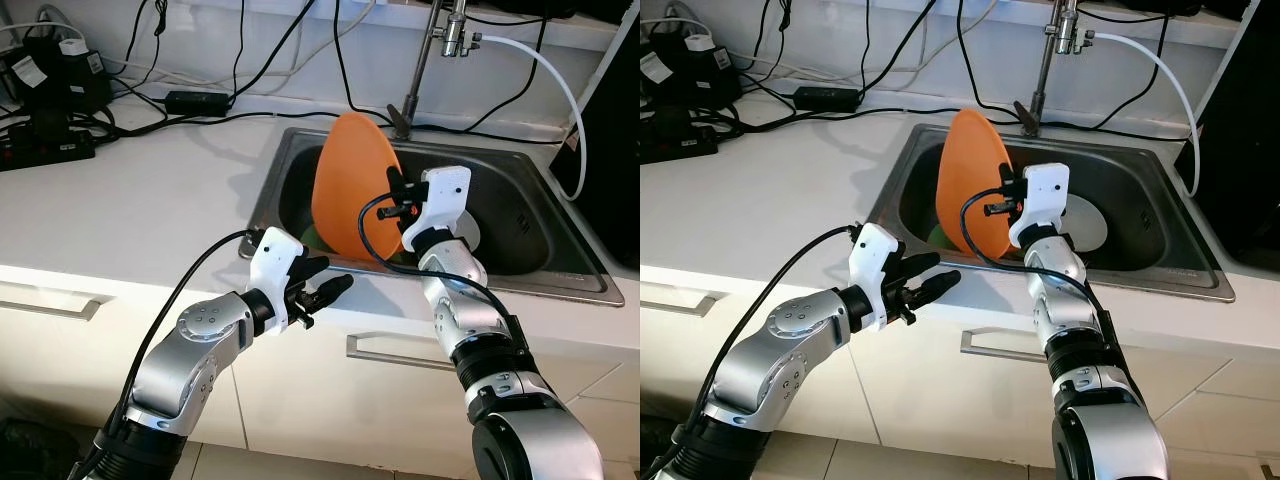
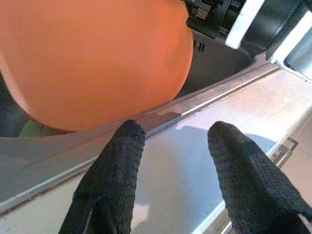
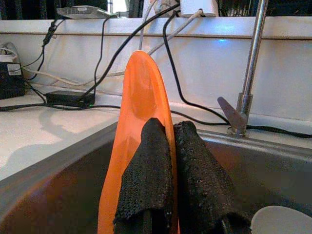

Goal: Kitchen organization

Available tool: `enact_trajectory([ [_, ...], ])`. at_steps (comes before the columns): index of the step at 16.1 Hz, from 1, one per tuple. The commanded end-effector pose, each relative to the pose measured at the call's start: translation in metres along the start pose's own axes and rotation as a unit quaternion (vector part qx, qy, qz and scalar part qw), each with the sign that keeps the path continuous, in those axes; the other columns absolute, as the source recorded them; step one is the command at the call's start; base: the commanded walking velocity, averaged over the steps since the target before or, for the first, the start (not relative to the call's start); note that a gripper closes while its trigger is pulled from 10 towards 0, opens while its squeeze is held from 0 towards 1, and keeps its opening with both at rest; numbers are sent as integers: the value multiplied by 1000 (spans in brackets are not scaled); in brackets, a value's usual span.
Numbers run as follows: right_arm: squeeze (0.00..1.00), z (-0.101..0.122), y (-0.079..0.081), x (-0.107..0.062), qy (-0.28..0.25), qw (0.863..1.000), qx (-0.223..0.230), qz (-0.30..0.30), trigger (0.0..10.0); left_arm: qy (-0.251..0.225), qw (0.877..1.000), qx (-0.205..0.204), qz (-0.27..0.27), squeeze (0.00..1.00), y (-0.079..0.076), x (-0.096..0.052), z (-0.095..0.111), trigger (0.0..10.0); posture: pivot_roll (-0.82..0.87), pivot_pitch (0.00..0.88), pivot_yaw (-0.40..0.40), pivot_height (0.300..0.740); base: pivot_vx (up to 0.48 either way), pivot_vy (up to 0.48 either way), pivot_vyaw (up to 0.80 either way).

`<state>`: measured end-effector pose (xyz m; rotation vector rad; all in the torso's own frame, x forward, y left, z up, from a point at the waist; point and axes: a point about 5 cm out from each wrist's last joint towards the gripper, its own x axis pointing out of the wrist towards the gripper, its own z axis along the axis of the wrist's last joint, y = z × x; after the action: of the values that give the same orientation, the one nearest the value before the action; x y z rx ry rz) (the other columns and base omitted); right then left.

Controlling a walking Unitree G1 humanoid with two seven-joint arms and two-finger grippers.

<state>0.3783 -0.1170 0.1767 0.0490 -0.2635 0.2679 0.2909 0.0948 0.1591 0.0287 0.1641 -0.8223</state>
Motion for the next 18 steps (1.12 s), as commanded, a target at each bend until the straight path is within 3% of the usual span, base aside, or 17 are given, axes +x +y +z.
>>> enact_trajectory([
  [1, 0, 1, 1, 1, 0, 1000, -10, 5, 10000, 2, 1000, 9, -2, 0, -2, 0, 2, 10000, 141, 0, -37, 740, 0, 0, 0],
  [10, 0, -2, 3, 2, 5, 1000, -20, 12, 10000, 18, 999, 28, 33, 0, 11, -7, 0, 10000, 148, 0, -46, 740, 0, 0, 0],
  [18, 0, -5, 9, 1, 9, 999, -28, 23, 10000, 22, 999, 31, 35, 0, 10, -7, -2, 10000, 147, 0, -46, 740, 0, 0, 0],
])
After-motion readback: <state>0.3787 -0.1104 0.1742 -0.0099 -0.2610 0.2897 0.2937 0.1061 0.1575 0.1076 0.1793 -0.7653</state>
